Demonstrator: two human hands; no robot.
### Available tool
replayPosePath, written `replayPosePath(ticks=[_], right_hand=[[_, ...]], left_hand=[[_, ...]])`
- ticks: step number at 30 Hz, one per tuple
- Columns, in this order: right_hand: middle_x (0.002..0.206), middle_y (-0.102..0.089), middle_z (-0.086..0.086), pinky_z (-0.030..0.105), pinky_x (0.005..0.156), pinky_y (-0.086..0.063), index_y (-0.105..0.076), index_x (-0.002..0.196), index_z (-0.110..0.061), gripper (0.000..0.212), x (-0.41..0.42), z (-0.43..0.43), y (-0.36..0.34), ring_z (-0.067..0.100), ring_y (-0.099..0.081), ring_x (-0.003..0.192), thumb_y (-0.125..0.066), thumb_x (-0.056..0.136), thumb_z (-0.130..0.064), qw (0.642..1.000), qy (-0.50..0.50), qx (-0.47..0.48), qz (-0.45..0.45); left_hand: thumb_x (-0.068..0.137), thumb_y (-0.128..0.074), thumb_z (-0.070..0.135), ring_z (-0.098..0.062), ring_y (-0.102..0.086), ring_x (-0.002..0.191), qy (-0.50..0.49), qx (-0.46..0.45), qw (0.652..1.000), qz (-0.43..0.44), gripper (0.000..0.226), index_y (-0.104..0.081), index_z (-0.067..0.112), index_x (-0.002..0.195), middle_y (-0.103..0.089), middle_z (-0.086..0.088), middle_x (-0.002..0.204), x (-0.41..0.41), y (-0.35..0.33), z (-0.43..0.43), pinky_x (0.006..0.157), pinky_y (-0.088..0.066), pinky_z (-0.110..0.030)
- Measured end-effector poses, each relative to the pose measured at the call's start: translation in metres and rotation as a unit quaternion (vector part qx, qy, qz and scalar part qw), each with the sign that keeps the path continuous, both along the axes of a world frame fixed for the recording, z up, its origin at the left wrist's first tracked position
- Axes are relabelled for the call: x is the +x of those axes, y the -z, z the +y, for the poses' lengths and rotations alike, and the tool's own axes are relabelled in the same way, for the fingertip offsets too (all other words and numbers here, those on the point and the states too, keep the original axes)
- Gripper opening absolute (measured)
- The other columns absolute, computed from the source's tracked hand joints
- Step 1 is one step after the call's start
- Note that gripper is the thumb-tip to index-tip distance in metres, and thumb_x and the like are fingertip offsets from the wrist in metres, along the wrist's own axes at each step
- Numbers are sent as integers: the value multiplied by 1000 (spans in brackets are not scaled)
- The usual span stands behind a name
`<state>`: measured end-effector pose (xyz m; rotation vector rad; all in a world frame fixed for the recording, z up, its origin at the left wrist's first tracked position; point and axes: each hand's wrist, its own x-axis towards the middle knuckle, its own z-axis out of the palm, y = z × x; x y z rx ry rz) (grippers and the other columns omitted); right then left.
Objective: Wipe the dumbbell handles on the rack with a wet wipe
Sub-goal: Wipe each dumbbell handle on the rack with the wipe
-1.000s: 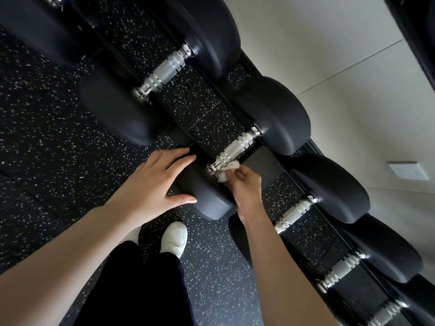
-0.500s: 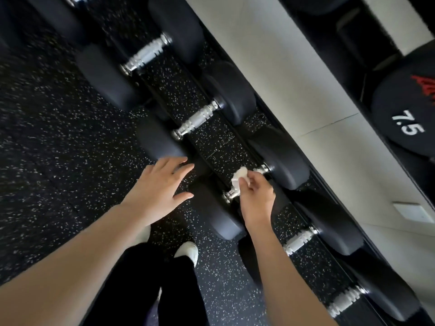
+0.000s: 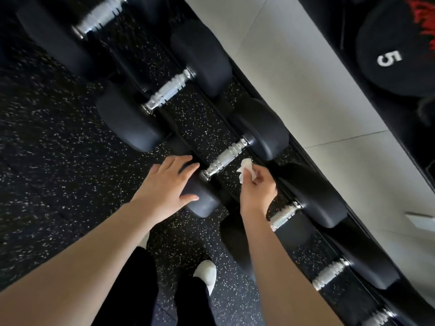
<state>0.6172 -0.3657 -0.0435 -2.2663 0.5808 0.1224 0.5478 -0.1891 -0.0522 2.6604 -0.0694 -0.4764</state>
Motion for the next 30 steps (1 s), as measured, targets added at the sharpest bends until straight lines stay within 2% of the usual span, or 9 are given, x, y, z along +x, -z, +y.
replayPosePath(ticks=[4, 8, 11, 14, 19, 22, 26, 28, 30], right_hand=[[103, -66, 6, 2, 59, -39, -66, 104, -8, 18, 32, 25, 15, 11, -56, 83, -64, 87, -12, 995, 94, -10, -14], [95, -66, 3, 24, 81, -50, -67, 100, -10, 16, 47, 42, 33, 14, -60, 85, -67, 85, -13, 981, 189, 40, -15], [83, -62, -3, 21, 74, -50, -66, 98, -8, 14, 48, 44, 42, 9, -58, 77, -67, 85, -14, 970, 230, 80, -19], [86, -63, -1, 17, 68, -49, -63, 90, -13, 8, 42, 39, 46, 11, -58, 80, -68, 84, -13, 978, 193, 74, -21], [99, -65, 1, 4, 66, -39, -67, 84, -17, 13, 8, 31, 51, 11, -58, 89, -73, 78, -8, 997, -31, 45, 53], [93, -64, -1, 10, 65, -40, -65, 80, -24, 15, -3, 29, 54, 14, -57, 85, -75, 77, -12, 991, -102, 30, 83], [87, -67, -1, 11, 63, -42, -68, 80, -24, 13, -10, 31, 56, 11, -58, 76, -77, 76, -16, 986, -120, 33, 112], [82, -67, -1, 14, 62, -43, -67, 78, -23, 13, -10, 31, 55, 11, -58, 74, -77, 75, -15, 990, -93, 42, 101], [79, -65, -2, 8, 58, -40, -66, 77, -21, 13, -8, 31, 54, 8, -56, 71, -76, 75, -12, 994, -47, 59, 76]], left_hand=[[75, -56, 60, -27, -39, 130, 16, -36, 999, 11, 78, -43, 16, 139, -43, -4, 142, 10, 16, 7, 94, -42, -47], [75, -42, 64, -24, -33, 133, 15, -59, 998, 22, 82, -38, 17, 142, -37, -3, 145, 10, 31, 8, 97, -43, -48], [76, -45, 63, -25, -37, 130, 10, -71, 997, 11, 79, -43, 14, 138, -44, -5, 140, 4, 40, 8, 89, -48, -48], [76, -47, 62, -23, -37, 131, -4, -82, 997, 2, 78, -43, 14, 138, -44, -3, 140, 1, 43, 7, 90, -48, -47], [78, -37, 67, -20, -34, 132, -20, -86, 996, -1, 78, -43, 16, 137, -42, 0, 141, 0, 44, 5, 92, -46, -48], [76, -36, 67, -20, -34, 131, -20, -88, 996, 2, 79, -45, 17, 136, -44, 0, 140, 1, 45, 5, 90, -47, -48], [74, -50, 61, -22, -36, 132, -21, -92, 996, -6, 76, -46, 16, 135, -43, -1, 141, 0, 45, 5, 92, -46, -50], [74, -50, 61, -21, -34, 133, -24, -94, 995, -4, 76, -45, 17, 136, -42, 0, 142, 0, 45, 5, 93, -44, -50], [74, -50, 61, -20, -33, 133, -26, -97, 995, -1, 76, -44, 18, 136, -40, 1, 143, 0, 45, 6, 94, -44, -50]])
